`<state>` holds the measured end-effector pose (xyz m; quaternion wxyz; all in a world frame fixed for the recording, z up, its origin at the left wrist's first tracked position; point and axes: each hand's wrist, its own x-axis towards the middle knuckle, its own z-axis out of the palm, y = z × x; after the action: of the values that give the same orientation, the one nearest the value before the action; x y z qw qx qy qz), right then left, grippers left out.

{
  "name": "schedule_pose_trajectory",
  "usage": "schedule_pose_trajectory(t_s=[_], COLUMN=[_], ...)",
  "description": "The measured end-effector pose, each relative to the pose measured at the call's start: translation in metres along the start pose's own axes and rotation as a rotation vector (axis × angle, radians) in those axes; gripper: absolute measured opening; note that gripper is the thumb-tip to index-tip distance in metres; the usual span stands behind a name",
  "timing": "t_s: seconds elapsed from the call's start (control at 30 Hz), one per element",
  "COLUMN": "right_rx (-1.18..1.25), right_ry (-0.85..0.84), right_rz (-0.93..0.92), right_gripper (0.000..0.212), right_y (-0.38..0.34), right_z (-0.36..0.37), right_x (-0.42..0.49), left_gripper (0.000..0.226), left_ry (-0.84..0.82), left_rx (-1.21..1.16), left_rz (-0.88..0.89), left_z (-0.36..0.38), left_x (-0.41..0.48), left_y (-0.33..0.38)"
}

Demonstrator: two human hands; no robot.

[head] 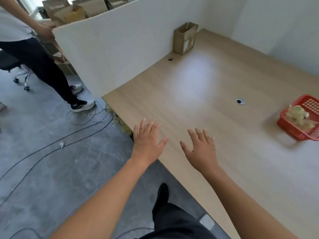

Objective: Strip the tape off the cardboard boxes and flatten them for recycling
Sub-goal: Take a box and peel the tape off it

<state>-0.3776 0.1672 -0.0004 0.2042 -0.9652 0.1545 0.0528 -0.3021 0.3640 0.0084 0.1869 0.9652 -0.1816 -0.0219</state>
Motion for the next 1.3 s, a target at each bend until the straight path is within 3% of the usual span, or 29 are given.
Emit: schedule_pose_trajectory(t_s=[0.37, 0.93, 1.07, 1.17, 1.3], right_rx=[0.013, -0.081, -0.089, -0.103, -0.123], right_ry=[0.064, 0.175, 0.21, 0.221, 0.211], right_rz=[0.079, 0.331, 0.341, 0.358, 0.379], right_gripper=[0.07, 0.072, 0.076, 0.077, 0.077], right_y=[-0.016, -0.002, -0.002, 0.001, 0.005], right_z=[-0.04, -0.062, -0.069, -0.073, -0.076], right_x=[0.184, 0.511, 0.546, 0.555, 0.549], left_gripper=[0.072, 0.057, 0.06, 0.04, 0.014], left_ry=[-0.018, 0.003, -0.059, -0.081, -0.063], left_rx=[-0.006, -0.099, 0.099, 0.165, 0.062], left_rz=[0.114, 0.329, 0.328, 0.369, 0.412], left_z=[-0.021, 0.045, 0.06, 0.067, 0.069], left_x=[0.236, 0.742, 0.812, 0.835, 0.823], left_y=[-0.015, 0.001, 0.0, -0.005, -0.012])
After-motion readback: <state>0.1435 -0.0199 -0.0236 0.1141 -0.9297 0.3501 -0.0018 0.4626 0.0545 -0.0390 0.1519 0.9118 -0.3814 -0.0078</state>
